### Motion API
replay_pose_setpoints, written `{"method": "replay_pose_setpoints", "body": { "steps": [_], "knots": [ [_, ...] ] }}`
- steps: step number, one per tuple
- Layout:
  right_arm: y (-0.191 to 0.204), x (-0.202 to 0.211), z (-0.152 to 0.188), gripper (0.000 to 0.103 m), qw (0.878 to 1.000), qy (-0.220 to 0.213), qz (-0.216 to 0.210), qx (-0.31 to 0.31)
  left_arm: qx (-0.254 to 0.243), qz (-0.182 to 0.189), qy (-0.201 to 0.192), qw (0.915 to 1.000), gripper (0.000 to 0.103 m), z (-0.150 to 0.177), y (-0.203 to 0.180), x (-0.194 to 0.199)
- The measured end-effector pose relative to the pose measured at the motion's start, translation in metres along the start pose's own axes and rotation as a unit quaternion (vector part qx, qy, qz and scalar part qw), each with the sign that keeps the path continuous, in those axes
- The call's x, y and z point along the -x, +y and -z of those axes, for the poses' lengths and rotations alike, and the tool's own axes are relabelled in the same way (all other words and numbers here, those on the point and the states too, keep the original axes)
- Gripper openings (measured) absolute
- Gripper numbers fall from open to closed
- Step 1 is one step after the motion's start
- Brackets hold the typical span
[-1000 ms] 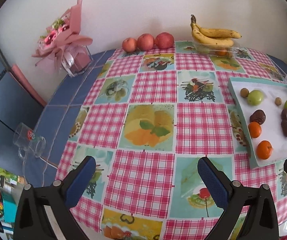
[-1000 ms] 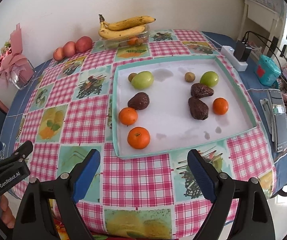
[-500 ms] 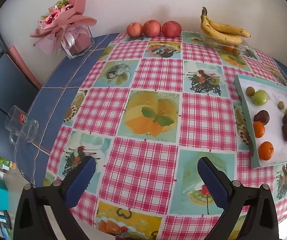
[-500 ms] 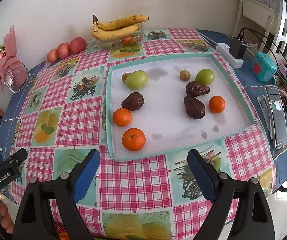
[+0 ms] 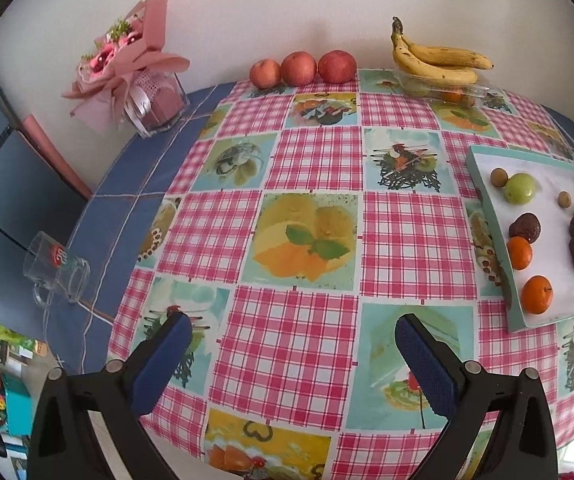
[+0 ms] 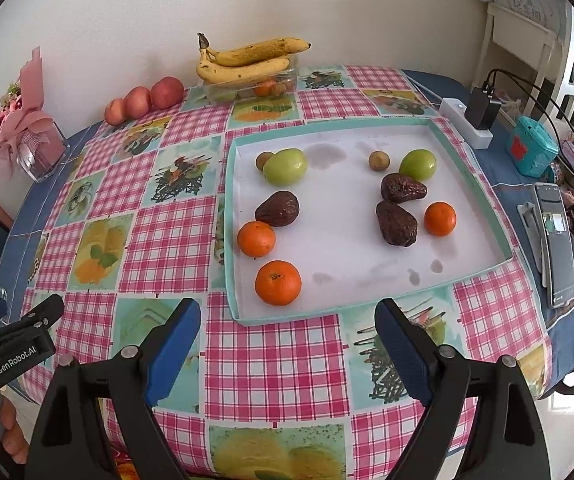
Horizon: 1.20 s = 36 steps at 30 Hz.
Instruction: Organize fruits
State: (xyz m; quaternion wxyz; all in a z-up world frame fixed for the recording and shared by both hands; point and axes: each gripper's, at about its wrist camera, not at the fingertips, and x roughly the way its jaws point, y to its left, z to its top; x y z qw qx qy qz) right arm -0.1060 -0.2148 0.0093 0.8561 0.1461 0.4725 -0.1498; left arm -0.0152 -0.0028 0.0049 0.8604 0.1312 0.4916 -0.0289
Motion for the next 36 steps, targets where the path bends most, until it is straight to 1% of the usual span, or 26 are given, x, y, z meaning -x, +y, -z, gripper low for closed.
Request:
{"method": "replay_pose_setpoints", "body": {
  "steps": [6, 17, 36],
  "knots": [
    [0.001, 0.001, 0.0, 0.089, 1.0, -0.003, 0.0, 0.004, -0.001, -0.012, -0.007, 0.9999, 0.103, 0.0, 0.0, 0.003],
    [0.002, 0.004, 0.0, 0.089, 1.0, -0.008, -0.002, 0.01, -0.004, -0.022, -0.021, 0.9995, 0.103, 0.0, -0.002, 0.008],
    [0.003, 0.003, 0.0, 0.089, 1.0, -0.006, -0.003, 0.015, -0.007, -0.029, -0.024, 0.9993, 0.103, 0.0, -0.004, 0.01]
  ]
}}
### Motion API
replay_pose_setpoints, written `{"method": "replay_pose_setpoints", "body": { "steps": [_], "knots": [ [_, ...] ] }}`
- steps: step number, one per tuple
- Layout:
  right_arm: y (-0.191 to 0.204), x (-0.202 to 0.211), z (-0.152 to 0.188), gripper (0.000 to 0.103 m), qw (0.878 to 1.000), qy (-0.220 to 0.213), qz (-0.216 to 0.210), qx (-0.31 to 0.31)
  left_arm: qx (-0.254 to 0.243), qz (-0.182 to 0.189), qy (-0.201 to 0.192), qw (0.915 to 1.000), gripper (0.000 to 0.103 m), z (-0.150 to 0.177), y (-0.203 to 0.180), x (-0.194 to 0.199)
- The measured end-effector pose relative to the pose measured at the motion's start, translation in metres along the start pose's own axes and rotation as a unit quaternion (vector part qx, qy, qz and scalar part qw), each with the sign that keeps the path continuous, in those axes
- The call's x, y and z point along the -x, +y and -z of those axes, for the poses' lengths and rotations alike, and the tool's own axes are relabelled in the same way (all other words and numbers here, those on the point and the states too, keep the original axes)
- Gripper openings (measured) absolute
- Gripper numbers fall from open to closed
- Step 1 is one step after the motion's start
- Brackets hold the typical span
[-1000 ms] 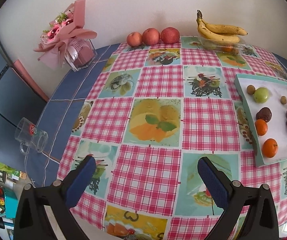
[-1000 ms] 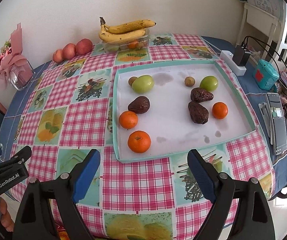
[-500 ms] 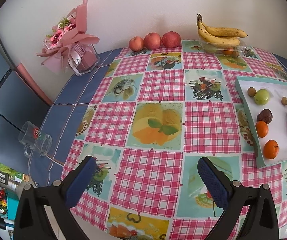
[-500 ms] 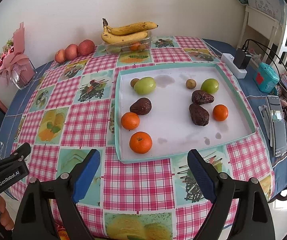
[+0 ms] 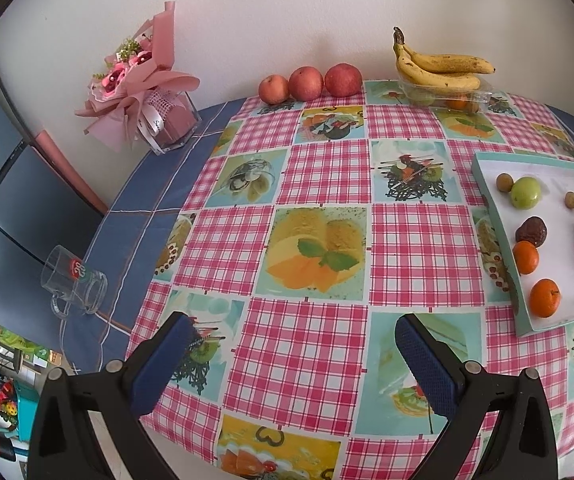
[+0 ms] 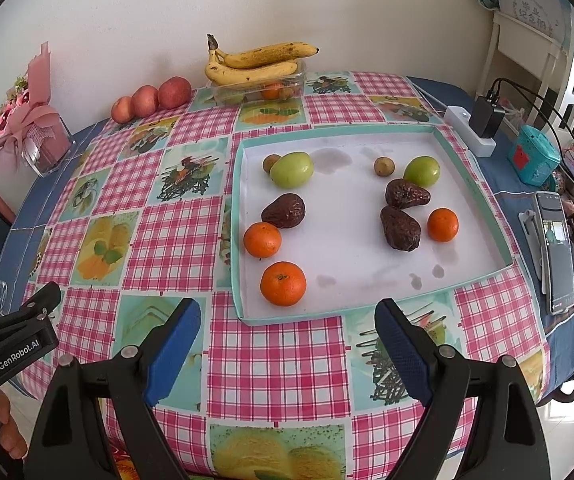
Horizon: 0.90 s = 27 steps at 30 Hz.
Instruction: Organize fruits
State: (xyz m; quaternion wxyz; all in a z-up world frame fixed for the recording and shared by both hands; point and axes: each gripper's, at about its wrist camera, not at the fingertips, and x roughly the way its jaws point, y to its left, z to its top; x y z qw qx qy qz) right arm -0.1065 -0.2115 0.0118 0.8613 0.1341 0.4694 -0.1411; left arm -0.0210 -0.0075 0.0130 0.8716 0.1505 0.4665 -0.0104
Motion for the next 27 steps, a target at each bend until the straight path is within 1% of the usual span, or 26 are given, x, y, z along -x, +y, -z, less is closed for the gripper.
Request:
{"method": "replay_pose_setpoints", "body": {
  "steps": [27],
  "knots": [
    [0.0007, -0.0006, 0.0, 0.089, 1.0, 0.0, 0.001, -0.001, -0.005, 0.002, -0.001, 1.0, 0.103, -0.0004, -0.0013, 0.0007]
  ]
}}
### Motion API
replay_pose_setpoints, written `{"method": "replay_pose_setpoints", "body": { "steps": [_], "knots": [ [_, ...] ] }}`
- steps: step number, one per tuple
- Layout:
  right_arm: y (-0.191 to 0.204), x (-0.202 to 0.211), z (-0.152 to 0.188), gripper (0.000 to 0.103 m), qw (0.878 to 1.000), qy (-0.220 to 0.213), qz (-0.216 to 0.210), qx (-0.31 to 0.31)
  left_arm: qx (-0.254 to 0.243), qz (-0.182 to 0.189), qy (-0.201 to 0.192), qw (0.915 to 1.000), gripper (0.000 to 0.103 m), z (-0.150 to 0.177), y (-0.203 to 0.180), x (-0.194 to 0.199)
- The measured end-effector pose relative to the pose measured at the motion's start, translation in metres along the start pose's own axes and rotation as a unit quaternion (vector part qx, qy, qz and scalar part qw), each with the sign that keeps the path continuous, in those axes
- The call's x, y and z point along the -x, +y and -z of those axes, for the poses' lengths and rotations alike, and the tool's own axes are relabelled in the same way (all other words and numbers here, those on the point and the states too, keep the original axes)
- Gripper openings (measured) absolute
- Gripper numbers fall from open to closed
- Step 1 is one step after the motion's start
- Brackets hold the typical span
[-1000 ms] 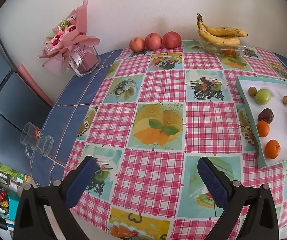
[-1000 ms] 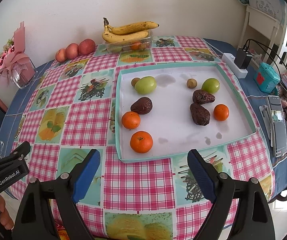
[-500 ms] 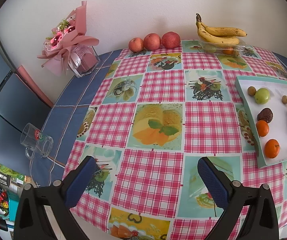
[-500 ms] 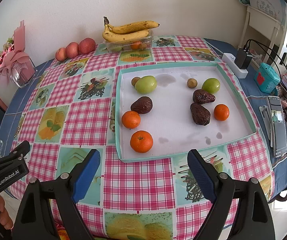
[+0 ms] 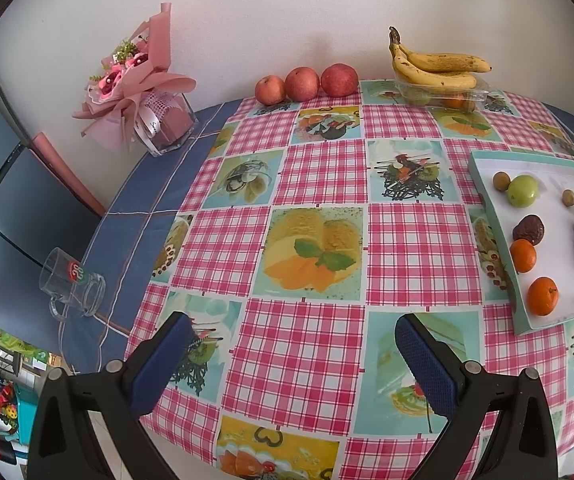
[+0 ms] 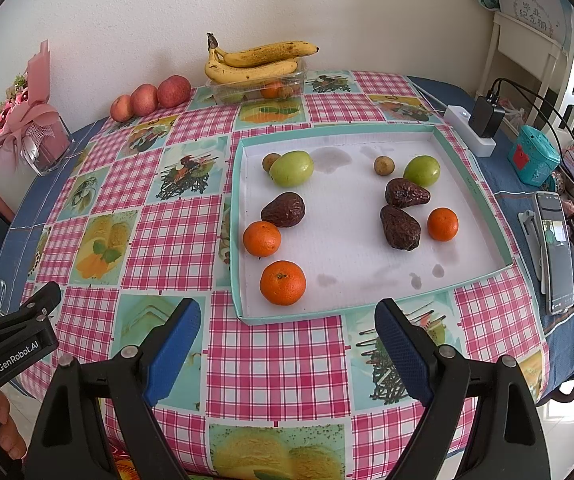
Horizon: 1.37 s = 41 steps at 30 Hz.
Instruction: Organize fruits
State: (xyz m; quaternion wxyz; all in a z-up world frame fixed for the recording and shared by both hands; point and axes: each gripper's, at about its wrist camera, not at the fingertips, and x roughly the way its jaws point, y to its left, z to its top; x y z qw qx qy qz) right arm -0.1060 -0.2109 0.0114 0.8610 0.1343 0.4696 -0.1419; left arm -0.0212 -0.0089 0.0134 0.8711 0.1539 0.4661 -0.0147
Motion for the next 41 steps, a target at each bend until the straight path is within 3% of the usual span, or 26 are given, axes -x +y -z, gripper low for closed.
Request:
{"method": "replay_pose_setpoints", "body": {
  "steps": [41],
  "knots": [
    [-0.0006, -0.0005, 0.0006, 0.089, 1.0, 0.001, 0.0, 0.0, -0.003, 0.014, 0.014, 0.9998, 0.103, -0.0007, -0.0016, -0.0045]
  ]
}}
